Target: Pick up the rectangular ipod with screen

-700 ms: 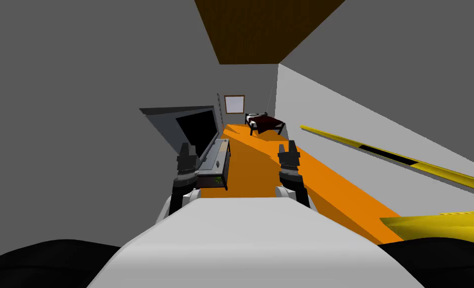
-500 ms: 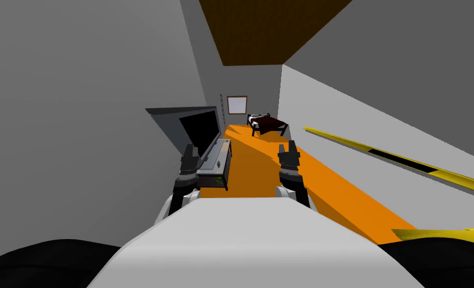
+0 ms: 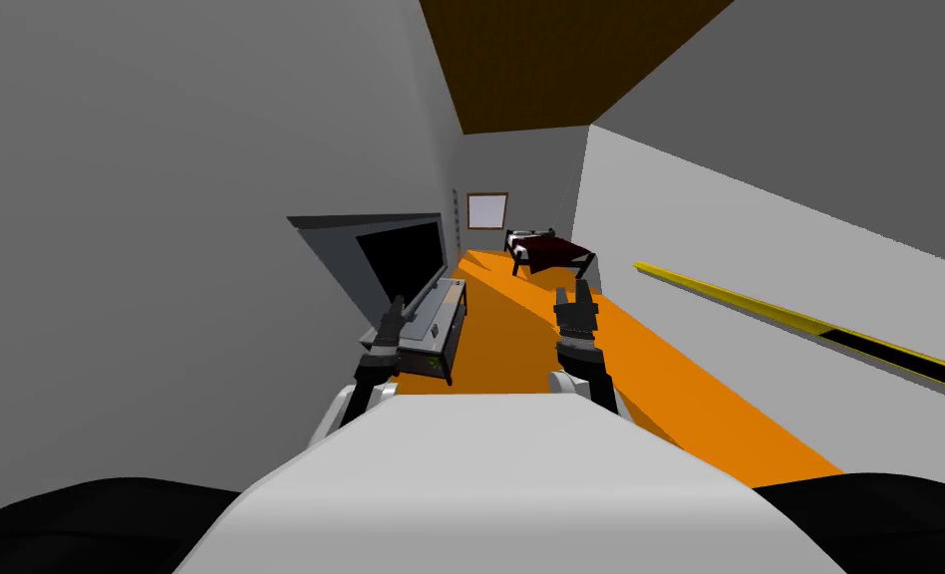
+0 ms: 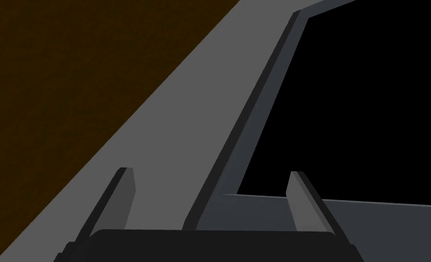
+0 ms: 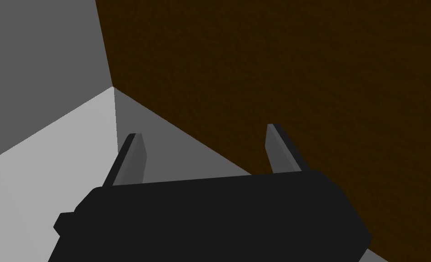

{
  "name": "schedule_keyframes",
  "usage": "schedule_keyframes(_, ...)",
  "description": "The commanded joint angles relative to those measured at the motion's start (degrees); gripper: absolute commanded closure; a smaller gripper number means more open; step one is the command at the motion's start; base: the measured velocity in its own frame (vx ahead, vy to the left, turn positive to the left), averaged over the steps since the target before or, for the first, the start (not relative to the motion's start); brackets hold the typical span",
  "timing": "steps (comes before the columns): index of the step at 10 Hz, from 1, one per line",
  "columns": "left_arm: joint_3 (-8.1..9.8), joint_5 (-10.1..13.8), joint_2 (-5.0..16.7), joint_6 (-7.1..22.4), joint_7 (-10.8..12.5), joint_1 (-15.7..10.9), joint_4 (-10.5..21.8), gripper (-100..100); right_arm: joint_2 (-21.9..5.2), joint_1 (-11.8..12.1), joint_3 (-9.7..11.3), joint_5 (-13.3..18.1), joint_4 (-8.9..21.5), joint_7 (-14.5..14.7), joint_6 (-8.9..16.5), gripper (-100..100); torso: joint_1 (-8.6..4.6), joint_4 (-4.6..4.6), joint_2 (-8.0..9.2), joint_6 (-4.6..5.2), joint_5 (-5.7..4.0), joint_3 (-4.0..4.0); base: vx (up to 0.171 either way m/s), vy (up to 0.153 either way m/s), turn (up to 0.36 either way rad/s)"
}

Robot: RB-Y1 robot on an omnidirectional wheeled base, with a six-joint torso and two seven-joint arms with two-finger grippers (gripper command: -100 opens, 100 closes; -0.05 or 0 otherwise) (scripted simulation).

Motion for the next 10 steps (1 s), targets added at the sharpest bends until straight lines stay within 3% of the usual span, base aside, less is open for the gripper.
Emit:
schedule_keyframes(1, -1.01, -2.44, 0.13, 2.86, -0.6, 0.48, 1.32, -100, 0.0, 0.0, 0.0, 0.0, 0.0, 0.0, 0.0, 0, 0.0, 0.0, 0.0, 0.0, 0.0, 0.0, 0.16, -0.127, 0.272)
schedule_keyframes(2, -1.01, -2.44, 0.13, 3.27, -0.6, 0.48, 1.32, -100, 0.0, 0.0, 0.0, 0.0, 0.0, 0.0, 0.0, 0, 0.07, -0.01, -0.06, -0.01, 0.01, -0.04, 0.107, -0.087, 0.098)
schedule_keyframes(4, -1.3, -5.3, 0.56, 7.04, -0.87, 0.34, 4.23, -100, -0.01, -0.01, -0.01, 0.0, 0.0, 0.0, 0.0, 0, 0.24, 0.02, 0.11, 0.01, 0.05, 0.06, 0.101, -0.113, 0.233)
schedule_keyframes(5, -1.3, -5.3, 0.56, 7.04, -0.87, 0.34, 4.23, -100, 0.0, 0.0, -0.01, 0.0, 0.0, 0.0, 0.0, 0, 0.14, 0.02, 0.09, -0.02, 0.03, 0.05, 0.087, -0.116, 0.133)
schedule_keyframes(7, -1.46, -8.43, 0.76, 10.83, -1.2, 0.08, 7.22, -100, -0.01, 0.0, 0.0, 0.0, 0.0, 0.0, 0.0, 0, 0.16, 0.02, 0.09, 0.0, 0.03, 0.05, 0.118, -0.151, 0.212)
schedule_keyframes(10, -1.48, -10.09, 0.8, 12.69, -1.39, -0.1, 9.29, -100, -0.01, 0.0, -0.01, 0.0, 0.0, 0.0, 0.0, 0, 0.25, 0.0, 0.0, 0.0, 0.05, 0.0, 0.103, -0.104, 0.162)
